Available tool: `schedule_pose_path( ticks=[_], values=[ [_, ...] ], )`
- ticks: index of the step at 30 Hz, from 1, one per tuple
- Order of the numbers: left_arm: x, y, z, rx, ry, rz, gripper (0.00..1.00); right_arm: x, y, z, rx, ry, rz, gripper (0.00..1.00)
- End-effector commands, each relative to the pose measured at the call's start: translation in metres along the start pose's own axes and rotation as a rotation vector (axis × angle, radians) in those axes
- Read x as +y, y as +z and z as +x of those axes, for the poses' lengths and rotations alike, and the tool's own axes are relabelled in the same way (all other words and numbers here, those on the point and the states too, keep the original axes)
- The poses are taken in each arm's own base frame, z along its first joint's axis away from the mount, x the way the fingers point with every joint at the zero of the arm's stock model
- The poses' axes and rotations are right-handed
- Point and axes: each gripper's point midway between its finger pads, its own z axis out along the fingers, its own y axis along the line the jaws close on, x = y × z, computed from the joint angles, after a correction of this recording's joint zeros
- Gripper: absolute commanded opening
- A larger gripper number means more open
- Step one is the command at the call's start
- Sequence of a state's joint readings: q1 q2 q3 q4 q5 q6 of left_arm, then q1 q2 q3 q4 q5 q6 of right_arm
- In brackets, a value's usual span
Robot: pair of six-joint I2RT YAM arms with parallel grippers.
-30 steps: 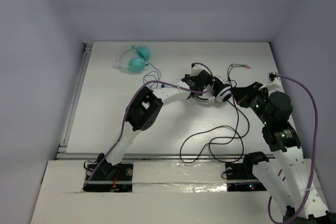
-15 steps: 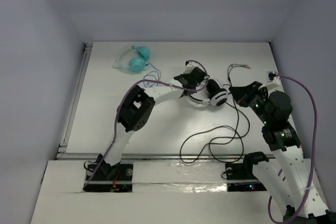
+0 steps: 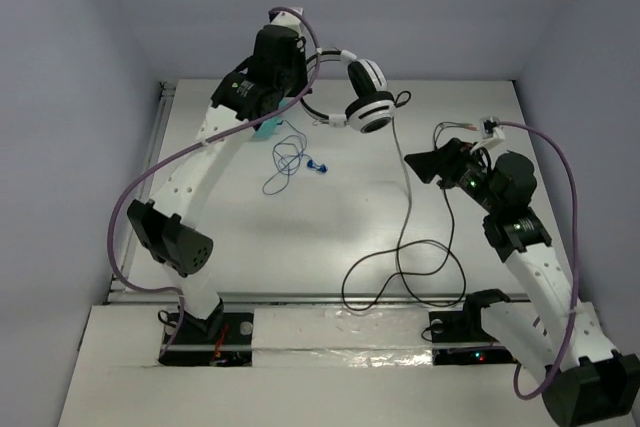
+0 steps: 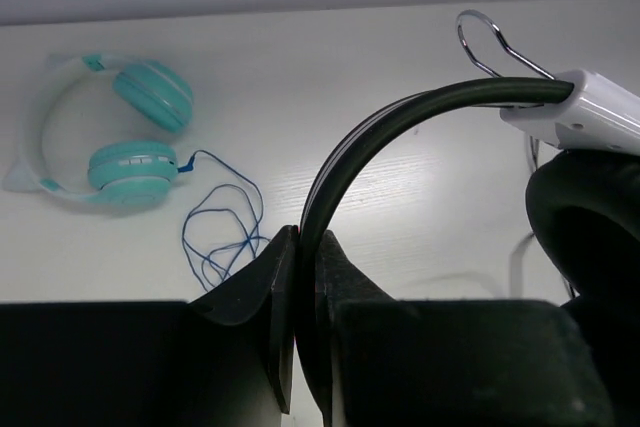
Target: Wrap the headphones
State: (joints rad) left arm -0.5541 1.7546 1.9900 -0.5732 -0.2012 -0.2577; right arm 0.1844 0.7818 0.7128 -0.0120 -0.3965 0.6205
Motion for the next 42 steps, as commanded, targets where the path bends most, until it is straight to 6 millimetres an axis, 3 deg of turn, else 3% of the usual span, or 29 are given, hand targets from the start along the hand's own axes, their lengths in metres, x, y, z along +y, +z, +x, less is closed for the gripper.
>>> schedule_pose_path(
  ticks=[1,7,11,17,19,27,30,31,33,34,36,37,39,40,42],
  values=[
    [-0.029,-0.045,-0.028,-0.031,0.004,0.167,0.0,0.015,0.013,-0.009,-0.021,-0.079,-0.12,0.8],
    [-0.033,-0.063,-0.031,-0.011,0.004,0.263,0.0,0.013,0.027,-0.026,-0.055,-0.177,-0.112,0.91],
    [-0.042,-0.084,-0.043,-0.034,-0.01,0.339,0.0,-0.011,0.045,-0.006,0.0,-0.174,-0.079,0.91],
    [-0.059,-0.111,-0.062,-0.076,-0.036,0.463,0.0,0.001,0.065,0.043,0.08,-0.184,-0.184,0.91],
    [-0.065,-0.117,-0.063,-0.075,-0.038,0.502,0.0,0.002,0.069,0.043,0.053,-0.172,-0.213,0.9],
    [-0.068,-0.138,-0.075,-0.094,-0.065,0.58,0.0,-0.034,0.079,0.053,-0.04,-0.129,-0.114,0.85],
    [-0.058,-0.135,-0.078,-0.105,-0.063,0.533,0.0,-0.044,0.072,0.062,-0.049,-0.111,-0.087,0.78],
    [-0.058,-0.136,-0.078,-0.106,-0.065,0.533,0.0,-0.04,0.07,0.067,-0.032,-0.102,-0.1,0.63],
    [-0.056,-0.135,-0.082,-0.119,-0.075,0.531,0.0,-0.031,0.063,0.068,-0.015,-0.078,-0.127,0.49],
    [-0.057,-0.136,-0.084,-0.125,-0.079,0.537,0.0,-0.027,0.059,0.07,0.003,-0.074,-0.138,0.33],
    [-0.056,-0.136,-0.09,-0.133,-0.086,0.541,0.0,-0.022,0.052,0.081,0.054,-0.061,-0.128,0.1],
    [-0.056,-0.135,-0.091,-0.136,-0.087,0.54,0.0,-0.02,0.047,0.072,0.013,-0.052,-0.111,0.04],
    [-0.055,-0.136,-0.097,-0.156,-0.095,0.544,0.0,-0.027,0.041,0.079,0.036,-0.018,-0.069,0.05],
    [-0.053,-0.135,-0.099,-0.159,-0.096,0.546,0.0,-0.031,0.037,0.07,-0.007,-0.015,-0.031,0.08],
    [-0.054,-0.132,-0.098,-0.152,-0.096,0.546,0.0,-0.041,0.03,0.071,-0.016,0.001,0.034,0.16]
  ],
)
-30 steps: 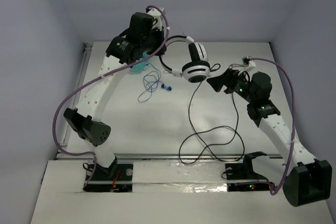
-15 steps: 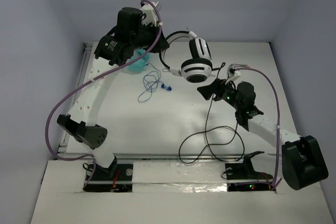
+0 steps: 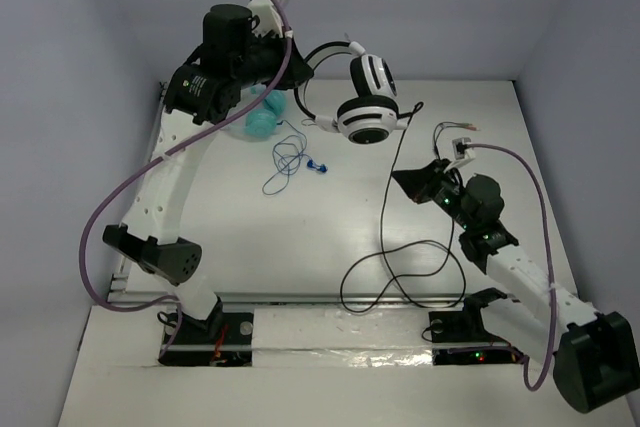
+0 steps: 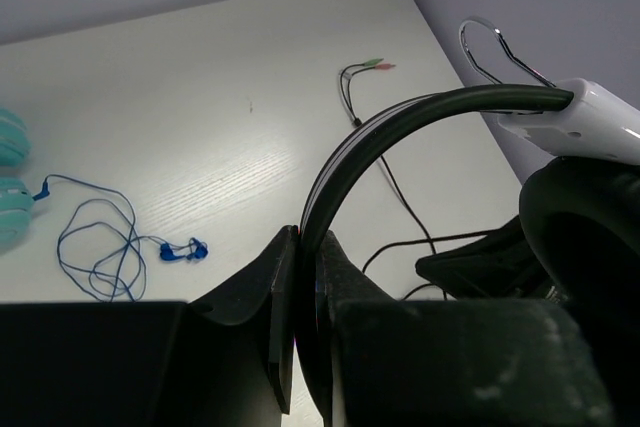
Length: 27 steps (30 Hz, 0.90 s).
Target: Wrap the headphones
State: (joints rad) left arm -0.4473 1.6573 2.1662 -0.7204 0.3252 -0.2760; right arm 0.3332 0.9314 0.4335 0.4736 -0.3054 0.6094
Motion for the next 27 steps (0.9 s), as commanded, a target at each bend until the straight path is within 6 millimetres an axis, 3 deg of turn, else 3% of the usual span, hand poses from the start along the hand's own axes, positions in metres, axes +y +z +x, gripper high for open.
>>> schedule_pose_path(
  ticks=[1,2,4,12,15,17,18,20,21,22,25,27],
  values=[
    [-0.031,-0.028,-0.05,-0.168,-0.003,0.118,0.0,-0.022,-0.012,0.001,-0.032,0.043,0.143,0.33],
    [-0.032,-0.026,-0.048,-0.168,-0.005,0.128,0.0,-0.02,-0.015,-0.005,-0.056,0.043,0.145,0.46],
    [-0.035,-0.027,-0.048,-0.169,-0.013,0.143,0.0,-0.026,-0.017,-0.004,-0.064,0.046,0.17,0.81],
    [-0.048,-0.032,-0.05,-0.181,-0.027,0.211,0.0,-0.045,0.025,0.007,-0.029,0.006,0.156,0.81],
    [-0.053,-0.029,-0.046,-0.165,-0.041,0.25,0.0,-0.036,0.041,0.006,-0.04,0.015,0.074,0.73],
    [-0.057,-0.025,-0.043,-0.157,-0.054,0.286,0.0,-0.045,0.051,0.02,-0.008,0.042,0.072,0.67],
    [-0.06,-0.025,-0.041,-0.148,-0.076,0.304,0.0,-0.038,0.056,0.012,-0.043,0.036,0.03,0.66],
    [-0.064,-0.024,-0.038,-0.143,-0.091,0.339,0.0,-0.047,0.064,0.017,-0.041,0.053,0.046,0.52],
    [-0.067,-0.024,-0.037,-0.136,-0.124,0.355,0.0,-0.043,0.071,0.008,-0.064,0.048,0.034,0.47],
    [-0.067,-0.023,-0.037,-0.14,-0.149,0.357,0.0,-0.044,0.075,0.006,-0.071,0.051,0.031,0.35],
    [-0.066,-0.022,-0.034,-0.184,-0.3,0.398,0.0,-0.043,0.09,0.008,-0.061,0.08,0.017,0.13],
    [-0.064,-0.019,-0.027,-0.216,-0.368,0.432,0.0,-0.043,0.097,0.018,-0.031,0.109,0.027,0.07]
  ],
)
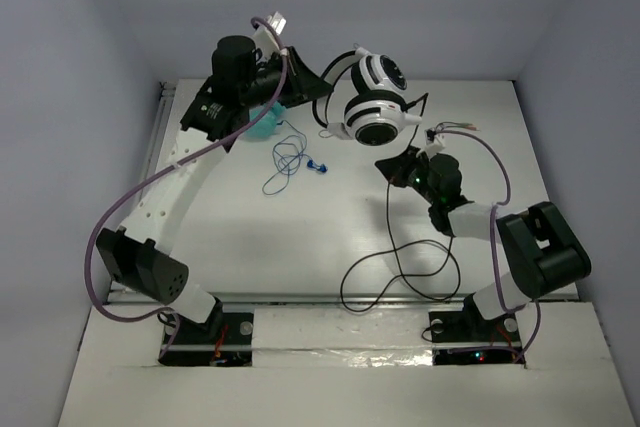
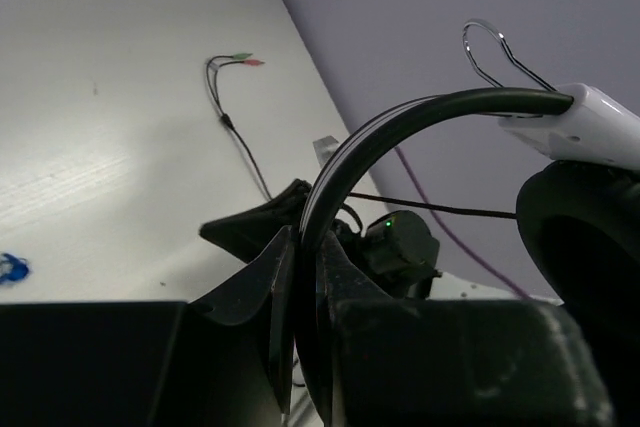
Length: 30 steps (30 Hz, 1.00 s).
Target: Wrap the headphones
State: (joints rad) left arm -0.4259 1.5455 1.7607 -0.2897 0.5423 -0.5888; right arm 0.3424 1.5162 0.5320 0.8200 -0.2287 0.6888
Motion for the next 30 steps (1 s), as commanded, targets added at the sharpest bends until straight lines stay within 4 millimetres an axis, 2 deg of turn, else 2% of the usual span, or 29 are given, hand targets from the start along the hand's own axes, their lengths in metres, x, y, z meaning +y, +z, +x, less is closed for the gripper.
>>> schedule_pose_path(
  ticks=[1,2,4,5,6,7,8,9,11,12,13,14,15,16,18,19,20,21,22,23,24,25,26,27,28,29,30],
  values=[
    [-0.061,-0.029,-0.041,-0.202,-0.169,0.229,0.0,0.041,0.017,-0.03,-0.092,-0.005,-0.111,0.04],
    [-0.056,-0.028,-0.035,-0.224,-0.197,0.25,0.0,0.049,0.02,-0.025,-0.077,0.0,-0.103,0.02],
    [-0.044,-0.024,-0.035,-0.263,-0.268,0.235,0.0,0.048,0.024,-0.009,-0.015,0.006,-0.05,0.0],
    [-0.035,-0.023,-0.031,-0.28,-0.311,0.217,0.0,0.063,0.029,-0.004,0.007,-0.009,-0.059,0.0],
    [-0.031,-0.02,-0.028,-0.291,-0.338,0.209,0.0,0.063,0.032,0.001,0.025,-0.019,-0.022,0.0],
    [-0.019,-0.018,-0.026,-0.315,-0.354,0.171,0.0,0.051,0.032,0.012,0.069,-0.026,0.057,0.0],
    [-0.016,-0.02,-0.03,-0.359,-0.388,0.178,0.0,0.056,0.033,0.013,0.082,-0.028,0.059,0.0],
    [-0.014,-0.019,-0.028,-0.382,-0.399,0.161,0.0,0.058,0.031,0.028,0.127,-0.031,0.074,0.0],
    [0.0,-0.019,-0.034,-0.463,-0.415,0.099,0.0,0.064,0.03,0.042,0.165,-0.034,0.08,0.0],
    [0.0,-0.014,-0.027,-0.465,-0.406,0.082,0.0,0.077,0.03,0.052,0.19,-0.052,0.064,0.0],
    [0.011,-0.016,-0.036,-0.546,-0.391,0.014,0.0,0.075,0.026,0.065,0.234,-0.066,0.092,0.0],
    [0.024,-0.014,-0.034,-0.572,-0.37,-0.077,0.0,0.079,0.024,0.073,0.26,-0.083,0.088,0.0],
    [0.028,-0.014,-0.038,-0.604,-0.335,-0.125,0.0,0.085,0.022,0.08,0.283,-0.096,0.08,0.0],
    [0.039,-0.016,-0.04,-0.64,-0.28,-0.197,0.0,0.087,0.014,0.095,0.311,-0.123,0.102,0.0],
    [0.054,-0.012,-0.034,-0.646,-0.226,-0.29,0.0,0.094,-0.001,0.104,0.34,-0.144,0.103,0.0],
    [0.071,-0.019,-0.038,-0.679,-0.174,-0.385,0.0,0.091,-0.011,0.114,0.367,-0.161,0.107,0.0],
    [0.082,-0.017,-0.034,-0.667,-0.149,-0.435,0.0,0.104,-0.024,0.118,0.378,-0.179,0.082,0.0],
    [0.088,-0.018,-0.034,-0.67,-0.12,-0.471,0.0,0.105,-0.033,0.122,0.388,-0.192,0.086,0.0],
    [0.095,-0.019,-0.032,-0.664,-0.072,-0.521,0.0,0.099,-0.044,0.126,0.408,-0.215,0.125,0.0],
    [0.104,-0.015,-0.024,-0.631,-0.05,-0.558,0.0,0.102,-0.055,0.134,0.432,-0.236,0.12,0.0],
    [0.108,-0.014,-0.023,-0.609,0.0,-0.603,0.0,0.105,-0.072,0.134,0.458,-0.263,0.126,0.0],
    [0.111,-0.017,-0.026,-0.628,-0.001,-0.627,0.0,0.104,-0.077,0.131,0.458,-0.267,0.138,0.0],
    [0.119,-0.018,-0.023,-0.606,0.045,-0.671,0.0,0.11,-0.083,0.127,0.458,-0.276,0.131,0.0],
    [0.113,-0.013,-0.019,-0.588,0.08,-0.668,0.0,0.114,-0.094,0.13,0.492,-0.301,0.13,0.0],
    [0.115,-0.012,-0.016,-0.572,0.104,-0.7,0.0,0.12,-0.099,0.122,0.489,-0.311,0.118,0.0],
    [0.123,-0.005,-0.003,-0.511,0.133,-0.738,0.0,0.127,-0.105,0.124,0.518,-0.325,0.095,0.0],
    [0.114,0.002,0.002,-0.474,0.193,-0.736,0.0,0.142,-0.107,0.116,0.52,-0.339,0.065,0.0]
  ],
)
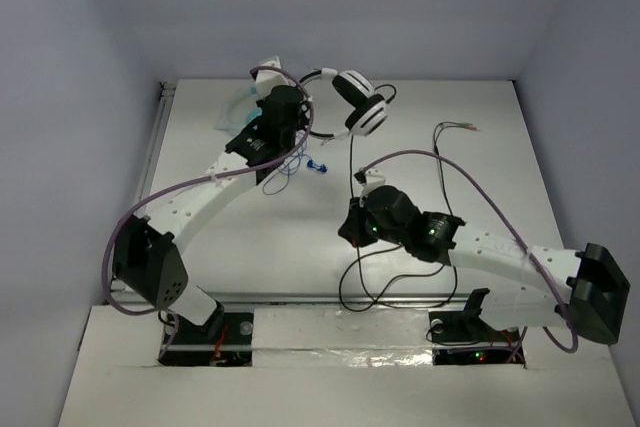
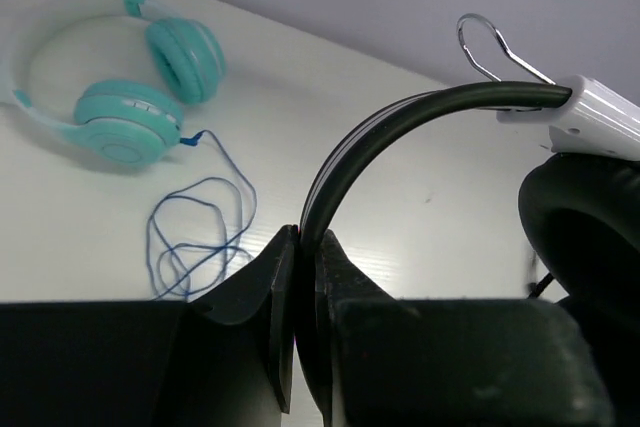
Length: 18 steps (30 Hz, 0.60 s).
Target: Wrap the headphones
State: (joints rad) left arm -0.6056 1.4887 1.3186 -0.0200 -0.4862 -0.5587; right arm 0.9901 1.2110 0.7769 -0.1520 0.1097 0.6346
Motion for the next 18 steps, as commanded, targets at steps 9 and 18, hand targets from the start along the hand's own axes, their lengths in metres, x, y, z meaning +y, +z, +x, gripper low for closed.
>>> schedule_pose_path(
  ticks=[9,18],
  values=[
    [-0.03,-0.029,0.055,0.197,0.398,0.177,0.0,0.008,-0.073,-0.05,0.046,-0.26,0.122,0.0],
    [-0.016,-0.062,0.095,0.376,0.701,0.377,0.0,0.006,-0.096,-0.073,0.051,-0.384,0.176,0.0]
  ],
)
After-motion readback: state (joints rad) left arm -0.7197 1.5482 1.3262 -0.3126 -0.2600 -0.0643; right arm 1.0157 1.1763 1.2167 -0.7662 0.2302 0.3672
